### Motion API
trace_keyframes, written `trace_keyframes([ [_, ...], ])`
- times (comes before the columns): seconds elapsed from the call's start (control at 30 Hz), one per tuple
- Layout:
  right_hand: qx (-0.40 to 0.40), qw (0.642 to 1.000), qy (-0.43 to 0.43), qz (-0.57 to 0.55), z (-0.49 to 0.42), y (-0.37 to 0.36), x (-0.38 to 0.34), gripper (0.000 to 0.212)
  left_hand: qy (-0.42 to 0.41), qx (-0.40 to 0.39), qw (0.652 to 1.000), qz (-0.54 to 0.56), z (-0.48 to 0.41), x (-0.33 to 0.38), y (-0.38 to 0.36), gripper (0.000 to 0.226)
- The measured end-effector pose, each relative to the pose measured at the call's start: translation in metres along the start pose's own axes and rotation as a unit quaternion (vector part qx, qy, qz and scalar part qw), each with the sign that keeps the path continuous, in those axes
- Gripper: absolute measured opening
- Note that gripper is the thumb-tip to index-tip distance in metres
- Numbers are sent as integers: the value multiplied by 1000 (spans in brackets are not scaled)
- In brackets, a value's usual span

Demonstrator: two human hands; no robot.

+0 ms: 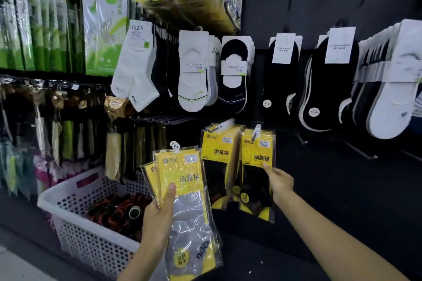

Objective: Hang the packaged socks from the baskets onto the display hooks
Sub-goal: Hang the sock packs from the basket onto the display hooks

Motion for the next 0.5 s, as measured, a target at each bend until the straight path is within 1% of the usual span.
trace_keyframes([
  [0.1, 52, 998, -18, 5, 0, 9, 13, 25, -2, -10, 1000, -4, 1, -4, -4, 49],
  [0.17, 60, 998, -8, 15, 10, 14, 19, 26, 0, -25, 1000, -8, 3, -7, -8, 48],
  [0.2, 41, 999, 11, 16, 19, 14, 19, 25, 4, -35, 999, -3, 5, -9, -10, 47],
  [0.23, 3, 999, 33, 11, 29, 11, 17, 23, 9, -46, 999, 4, 7, -10, -12, 47],
  [0.3, -119, 991, 60, -5, 60, 0, 11, 21, 19, -62, 998, 16, 13, -12, -19, 53],
  [0.33, -180, 981, 72, -4, 77, -6, 7, 21, 22, -69, 997, 21, 16, -12, -24, 55],
  [0.37, -225, 970, 89, 5, 93, -10, 2, 23, 22, -78, 996, 26, 19, -12, -28, 54],
  [0.4, -249, 962, 111, 13, 107, -13, -2, 24, 17, -88, 995, 31, 24, -9, -33, 48],
  [0.43, -258, 957, 132, 14, 119, -14, -6, 25, 13, -97, 994, 41, 28, -7, -38, 41],
  [0.47, -254, 955, 150, 9, 128, -14, -11, 28, 11, -108, 992, 57, 33, -3, -42, 37],
  [0.5, -245, 956, 162, 0, 135, -12, -14, 31, 9, -120, 990, 75, 37, -1, -45, 38],
])
Point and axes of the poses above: each hand's wrist, its own z-axis away from the middle knuckle, its own y-axis out of the back of the hand, x = y × z, the point moved 5 cm from there along -z, towards the middle knuckle, and after that the axes turned 11 degrees about z, right-handed, at the moved point
